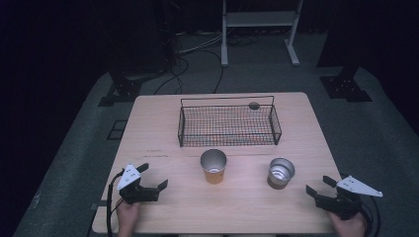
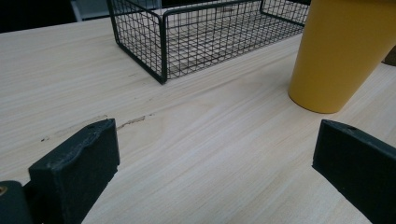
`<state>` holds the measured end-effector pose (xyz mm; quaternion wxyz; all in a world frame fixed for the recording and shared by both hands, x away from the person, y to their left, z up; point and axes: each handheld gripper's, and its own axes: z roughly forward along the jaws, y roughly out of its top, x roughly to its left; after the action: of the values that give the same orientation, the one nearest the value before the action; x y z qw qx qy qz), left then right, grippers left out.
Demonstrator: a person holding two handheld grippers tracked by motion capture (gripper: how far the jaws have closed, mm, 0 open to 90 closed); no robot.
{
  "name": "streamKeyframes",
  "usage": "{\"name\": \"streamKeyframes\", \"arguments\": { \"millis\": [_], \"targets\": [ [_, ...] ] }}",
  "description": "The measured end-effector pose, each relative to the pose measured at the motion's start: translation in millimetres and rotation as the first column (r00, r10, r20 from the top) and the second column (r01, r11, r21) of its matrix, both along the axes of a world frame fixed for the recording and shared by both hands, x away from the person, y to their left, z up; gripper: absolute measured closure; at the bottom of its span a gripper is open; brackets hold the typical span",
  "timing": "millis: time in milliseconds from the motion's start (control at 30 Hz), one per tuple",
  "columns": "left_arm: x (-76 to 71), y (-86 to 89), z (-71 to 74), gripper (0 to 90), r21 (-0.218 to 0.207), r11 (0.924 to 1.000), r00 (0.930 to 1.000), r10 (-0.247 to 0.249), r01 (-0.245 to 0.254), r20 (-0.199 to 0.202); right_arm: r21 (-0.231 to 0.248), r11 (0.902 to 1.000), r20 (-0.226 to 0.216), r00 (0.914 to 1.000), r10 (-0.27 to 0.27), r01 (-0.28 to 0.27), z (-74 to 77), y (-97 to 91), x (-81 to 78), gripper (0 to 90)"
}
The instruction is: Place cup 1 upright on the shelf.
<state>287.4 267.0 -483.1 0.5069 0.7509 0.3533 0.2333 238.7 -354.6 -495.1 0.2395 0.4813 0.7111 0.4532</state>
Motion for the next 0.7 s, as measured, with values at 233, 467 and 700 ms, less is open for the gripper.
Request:
{"name": "streamKeyframes", "arguments": {
  "millis": [233, 467, 700],
  "targets": [
    [0.2, 0.3, 0.0, 0.0, -0.002, 1.0000, 1.0000, -0.003, 0.003, -0.003, 0.004, 0.9997, 0.007, 0.9997, 0.024, -0.024, 2.2, 3.5, -1.0, 19.6],
    [-0.2, 0.3, 0.1, 0.0, 0.000, 0.9999, 0.9999, -0.010, 0.010, -0.002, -0.025, 0.9981, 0.025, 0.9980, 0.058, -0.057, 5.9, 11.8, -4.3, 18.5],
    [-0.2, 1.4, 0.4, 0.0, -0.007, 0.9999, 0.9999, -0.012, 0.012, -0.002, -0.047, 0.9947, 0.031, 0.9952, 0.093, -0.091, 8.6, 22.2, -6.8, 16.6]
  ]
}}
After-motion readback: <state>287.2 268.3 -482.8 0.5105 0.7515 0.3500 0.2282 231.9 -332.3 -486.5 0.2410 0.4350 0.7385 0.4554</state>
